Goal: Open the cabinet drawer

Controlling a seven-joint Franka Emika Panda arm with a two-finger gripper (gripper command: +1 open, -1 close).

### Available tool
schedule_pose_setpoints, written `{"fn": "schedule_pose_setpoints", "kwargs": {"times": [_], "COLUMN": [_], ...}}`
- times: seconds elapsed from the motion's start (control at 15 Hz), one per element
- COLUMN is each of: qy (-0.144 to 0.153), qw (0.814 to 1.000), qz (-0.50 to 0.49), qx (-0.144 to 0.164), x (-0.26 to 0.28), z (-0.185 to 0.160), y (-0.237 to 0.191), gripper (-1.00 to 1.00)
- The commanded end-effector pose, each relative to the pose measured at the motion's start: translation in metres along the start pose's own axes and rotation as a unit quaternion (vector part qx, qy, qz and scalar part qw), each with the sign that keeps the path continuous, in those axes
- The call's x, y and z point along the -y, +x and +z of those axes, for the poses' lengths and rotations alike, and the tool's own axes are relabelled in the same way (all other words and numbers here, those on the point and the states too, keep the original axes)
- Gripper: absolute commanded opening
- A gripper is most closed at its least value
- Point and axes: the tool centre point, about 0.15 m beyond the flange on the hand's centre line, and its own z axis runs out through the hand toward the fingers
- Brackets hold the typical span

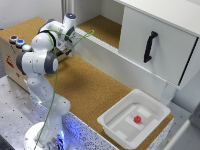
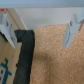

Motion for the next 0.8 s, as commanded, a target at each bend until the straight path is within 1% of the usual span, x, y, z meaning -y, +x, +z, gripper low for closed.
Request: {"fn": "schedule_pose_setpoints", "kwargs": {"times": [0.0, 0.2, 0.27, 0.33, 0.47, 0.6, 0.73], "qy": [-0.009, 0.009, 0.019, 0.013, 0.025, 0.026, 0.027], "qw": [0.998, 0.999, 0.999, 0.999, 0.999, 0.999, 0.999], "qz": [-0.051, -0.036, -0.027, -0.026, -0.019, -0.005, 0.001], "qx": [0.022, 0.034, 0.039, 0.036, 0.038, 0.027, 0.027], "x": [0.000, -0.007, -0.008, -0.005, 0.003, 0.007, 0.014], "z": [0.017, 0.035, 0.045, 0.052, 0.061, 0.061, 0.065], "y": [-0.045, -0.058, -0.061, -0.062, -0.056, -0.048, -0.044], "gripper": [1.00, 1.00, 1.00, 1.00, 1.00, 1.00, 1.00]}}
